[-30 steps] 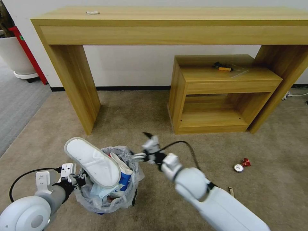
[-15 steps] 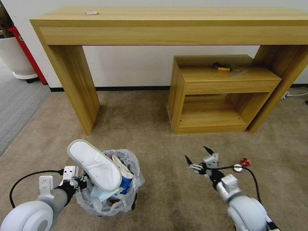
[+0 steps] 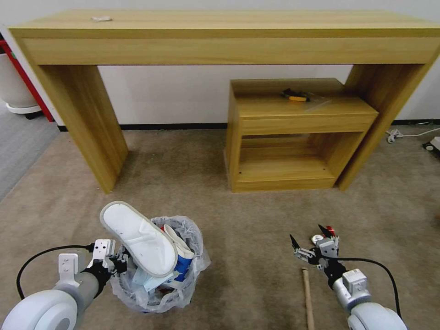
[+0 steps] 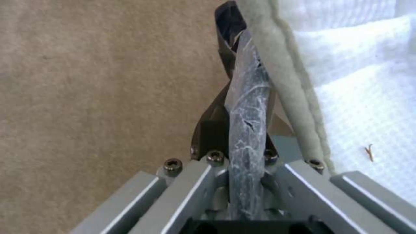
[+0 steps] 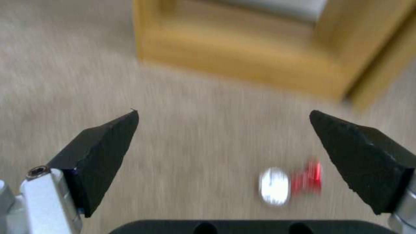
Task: Pick up the trash bin and place the garbage on the floor into it.
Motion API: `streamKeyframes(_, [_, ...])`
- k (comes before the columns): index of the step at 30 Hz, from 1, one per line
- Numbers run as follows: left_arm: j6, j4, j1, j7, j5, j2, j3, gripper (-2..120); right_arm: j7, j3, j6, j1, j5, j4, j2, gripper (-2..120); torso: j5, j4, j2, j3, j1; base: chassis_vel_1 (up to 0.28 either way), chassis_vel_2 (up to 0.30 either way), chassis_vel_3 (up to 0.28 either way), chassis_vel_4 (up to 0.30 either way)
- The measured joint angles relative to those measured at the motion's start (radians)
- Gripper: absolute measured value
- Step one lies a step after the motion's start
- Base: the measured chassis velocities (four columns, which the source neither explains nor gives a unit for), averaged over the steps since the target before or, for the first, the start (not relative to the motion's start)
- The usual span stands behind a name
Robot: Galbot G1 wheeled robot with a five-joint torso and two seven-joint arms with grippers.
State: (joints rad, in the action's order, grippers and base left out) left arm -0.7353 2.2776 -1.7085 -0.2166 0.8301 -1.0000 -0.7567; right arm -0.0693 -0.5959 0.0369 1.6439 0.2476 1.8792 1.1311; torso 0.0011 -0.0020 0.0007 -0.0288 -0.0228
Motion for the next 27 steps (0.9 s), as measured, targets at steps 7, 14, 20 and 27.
streamKeyframes(7, [0.000, 0.000, 0.003, 0.005, -0.002, -0.002, -0.002, 0, 0.004, 0.023, 0.090, -0.001, 0.137, -0.162, 0.002, 100, -0.0008, 0.0001, 0.000, 0.000, 0.000, -0.011, -0.013, 0.010, 0.005])
streamKeyframes(14, [0.000, -0.007, 0.006, 0.006, -0.002, -0.004, 0.004, 0, 0.057, 0.045, 0.152, -0.003, 0.188, -0.249, 0.024, 100, -0.0007, -0.0001, 0.000, 0.000, 0.000, 0.000, 0.000, 0.000, 0.000])
streamKeyframes(20, [0.000, -0.018, 0.008, 0.007, -0.005, -0.005, 0.012, 0, 0.063, 0.075, 0.152, -0.039, 0.214, -0.328, 0.058, 91, -0.0009, 0.0001, 0.000, 0.000, 0.000, 0.000, 0.000, 0.000, 0.000])
streamKeyframes(27, [0.000, -0.032, 0.013, 0.006, -0.006, -0.006, 0.014, 0, 0.072, 0.106, 0.142, -0.063, 0.187, -0.373, 0.101, 69, -0.0010, 0.0001, 0.000, 0.000, 0.000, 0.000, 0.000, 0.000, 0.000])
